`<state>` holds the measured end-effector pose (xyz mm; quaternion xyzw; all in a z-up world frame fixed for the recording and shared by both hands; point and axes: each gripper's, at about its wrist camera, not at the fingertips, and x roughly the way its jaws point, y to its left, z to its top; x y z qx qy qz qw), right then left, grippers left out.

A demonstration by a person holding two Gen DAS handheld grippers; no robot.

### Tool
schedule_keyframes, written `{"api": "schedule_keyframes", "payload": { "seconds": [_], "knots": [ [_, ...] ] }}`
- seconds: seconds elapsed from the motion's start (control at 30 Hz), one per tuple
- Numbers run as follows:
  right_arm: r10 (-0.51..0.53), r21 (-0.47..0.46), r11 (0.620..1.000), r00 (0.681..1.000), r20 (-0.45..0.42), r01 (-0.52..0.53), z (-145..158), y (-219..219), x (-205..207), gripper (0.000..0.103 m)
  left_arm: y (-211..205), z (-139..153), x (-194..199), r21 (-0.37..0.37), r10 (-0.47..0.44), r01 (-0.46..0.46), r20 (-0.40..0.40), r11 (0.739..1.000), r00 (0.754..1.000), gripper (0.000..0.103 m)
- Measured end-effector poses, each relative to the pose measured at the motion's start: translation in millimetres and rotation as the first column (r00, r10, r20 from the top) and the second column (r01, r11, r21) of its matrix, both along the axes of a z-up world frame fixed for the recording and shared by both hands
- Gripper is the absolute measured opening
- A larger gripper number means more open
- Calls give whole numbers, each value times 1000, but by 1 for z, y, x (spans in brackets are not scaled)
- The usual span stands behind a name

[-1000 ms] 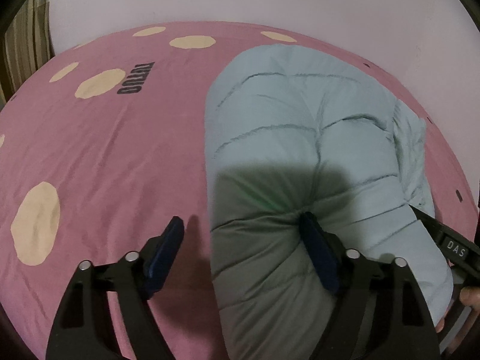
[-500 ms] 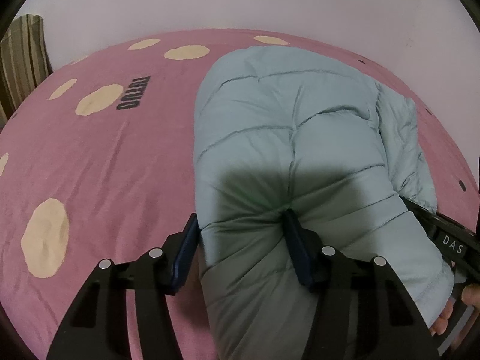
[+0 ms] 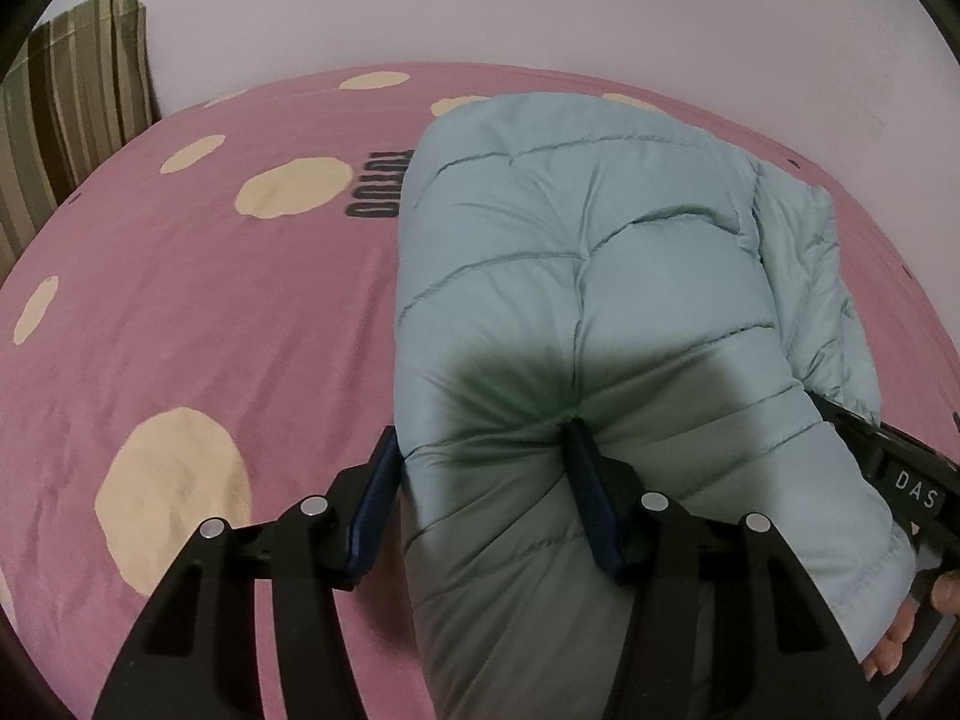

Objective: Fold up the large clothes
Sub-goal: 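Fold the held jacket side over the bundle with the right tool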

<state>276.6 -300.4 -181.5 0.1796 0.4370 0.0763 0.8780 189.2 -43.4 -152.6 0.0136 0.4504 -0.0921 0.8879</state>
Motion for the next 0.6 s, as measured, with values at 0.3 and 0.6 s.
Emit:
{"api": "schedule_keyframes", "payload": {
  "seconds": [0.3, 0.6],
  "knots": [
    [23, -17, 1000, 1000, -6, -23, -5, 14, 17, 27, 12, -2, 12, -5, 23, -23, 4, 1000, 1000, 55],
    [9, -38, 999, 1000, -3, -9, -4, 15, 14, 32, 9, 2, 8, 5, 26, -26, 8, 1000, 1000, 55]
  ]
}}
